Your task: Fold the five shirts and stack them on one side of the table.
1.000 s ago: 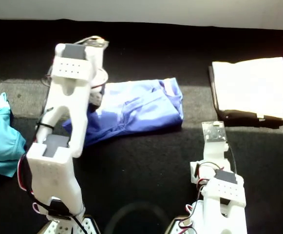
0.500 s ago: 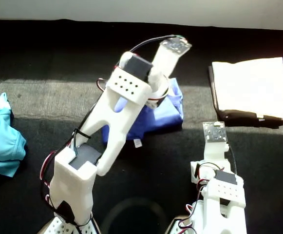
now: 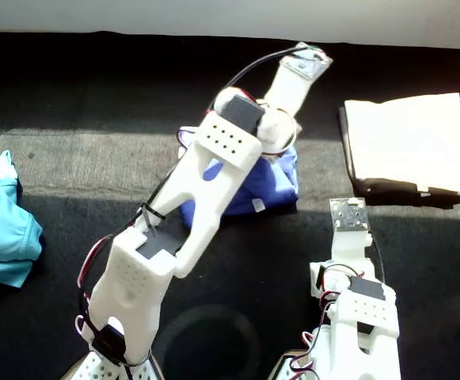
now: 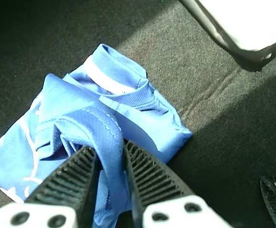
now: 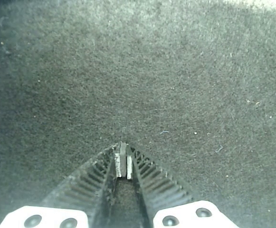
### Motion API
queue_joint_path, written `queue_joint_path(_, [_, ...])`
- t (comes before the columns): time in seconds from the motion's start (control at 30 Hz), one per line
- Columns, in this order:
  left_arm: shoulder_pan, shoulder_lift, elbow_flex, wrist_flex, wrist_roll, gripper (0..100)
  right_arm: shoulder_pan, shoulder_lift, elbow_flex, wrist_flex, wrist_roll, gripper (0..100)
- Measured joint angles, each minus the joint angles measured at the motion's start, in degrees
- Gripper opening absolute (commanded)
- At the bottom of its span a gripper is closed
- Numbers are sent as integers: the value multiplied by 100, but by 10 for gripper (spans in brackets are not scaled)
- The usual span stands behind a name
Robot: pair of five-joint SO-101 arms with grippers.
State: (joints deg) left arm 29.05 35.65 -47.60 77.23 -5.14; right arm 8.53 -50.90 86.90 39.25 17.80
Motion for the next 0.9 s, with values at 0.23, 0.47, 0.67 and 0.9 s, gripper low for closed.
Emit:
queue_joint_path(0.23, [352,844,-738,-35,88,11,0,0,0,0,0,7])
queue_joint_path(0.47, [352,1380,-1415,97,141,212,0,0,0,-35,0,7])
queue_joint_path(0.67, [220,1389,-2391,1011,141,220,0,0,9,-62,0,7])
queue_joint_path(0.9, [-536,1407,-3508,2136,141,22,0,0,9,-62,0,7])
